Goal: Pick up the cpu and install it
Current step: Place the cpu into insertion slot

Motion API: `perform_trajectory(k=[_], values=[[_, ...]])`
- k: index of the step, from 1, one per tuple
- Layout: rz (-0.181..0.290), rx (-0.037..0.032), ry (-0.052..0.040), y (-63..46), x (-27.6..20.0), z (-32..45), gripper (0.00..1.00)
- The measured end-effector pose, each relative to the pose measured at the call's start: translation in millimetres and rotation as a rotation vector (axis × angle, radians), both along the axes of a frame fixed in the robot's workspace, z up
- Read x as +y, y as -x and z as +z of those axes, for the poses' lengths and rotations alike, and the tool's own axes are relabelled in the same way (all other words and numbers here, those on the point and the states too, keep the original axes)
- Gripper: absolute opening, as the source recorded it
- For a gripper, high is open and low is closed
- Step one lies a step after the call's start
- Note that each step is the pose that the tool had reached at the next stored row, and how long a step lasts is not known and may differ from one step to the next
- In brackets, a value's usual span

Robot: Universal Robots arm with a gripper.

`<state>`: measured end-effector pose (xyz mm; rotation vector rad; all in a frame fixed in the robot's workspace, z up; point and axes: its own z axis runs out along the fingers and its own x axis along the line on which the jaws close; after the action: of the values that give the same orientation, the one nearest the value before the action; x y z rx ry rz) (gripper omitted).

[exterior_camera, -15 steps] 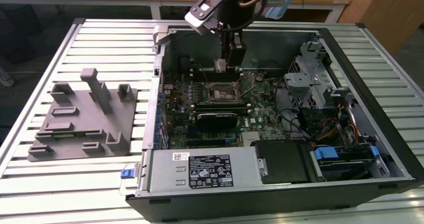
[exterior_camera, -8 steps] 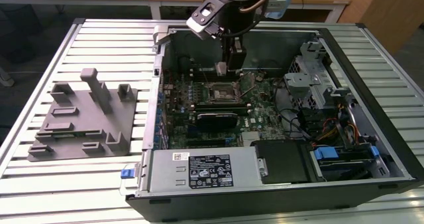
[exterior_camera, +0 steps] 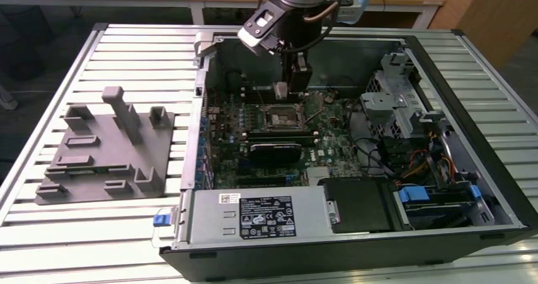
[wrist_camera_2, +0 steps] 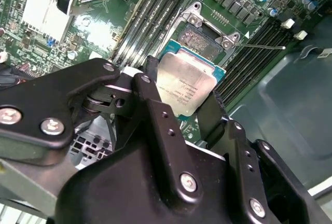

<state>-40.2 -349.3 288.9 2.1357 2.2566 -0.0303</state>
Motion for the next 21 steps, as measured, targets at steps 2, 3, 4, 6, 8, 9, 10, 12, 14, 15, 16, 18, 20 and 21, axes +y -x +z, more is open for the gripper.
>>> perform_trajectory(k=[2,3,4,6,8,9,10,12,14,15,16,18,20,21], values=[[0.0,0.0,0.0,-0.6,2.4,-3.6,0.54],[0.0,0.0,0.0,-0.8,3.5,-5.4,0.54],[0.0,-0.0002,-0.0004,-1.1,4.3,-7.3,0.54],[0.0,-0.0001,-0.0002,-1.5,5.3,-10.9,0.54],[-0.002,-0.0001,-0.0001,-1.7,6.1,-16.9,0.54],[-0.003,-0.0001,-0.0001,-1.8,6.3,-18.7,0.54],[-0.004,-0.0001,-0.0002,-1.9,6.5,-20.6,0.54],[-0.004,-0.0001,-0.0002,-2.1,6.7,-24.0,0.54],[-0.005,-0.0001,-0.0001,-2.3,6.8,-26.7,0.54],[-0.004,-0.0001,-0.0001,-2.3,6.8,-27.6,0.54],[-0.004,0.0,-0.0001,-2.4,6.8,-28.5,0.54],[-0.004,-0.0001,-0.0001,-2.5,6.8,-30.3,0.54],[-0.004,0.0,-0.0001,-2.7,7.1,-32.1,0.54],[-0.004,-0.0001,-0.0001,-2.8,7.3,-33.1,0.54]])
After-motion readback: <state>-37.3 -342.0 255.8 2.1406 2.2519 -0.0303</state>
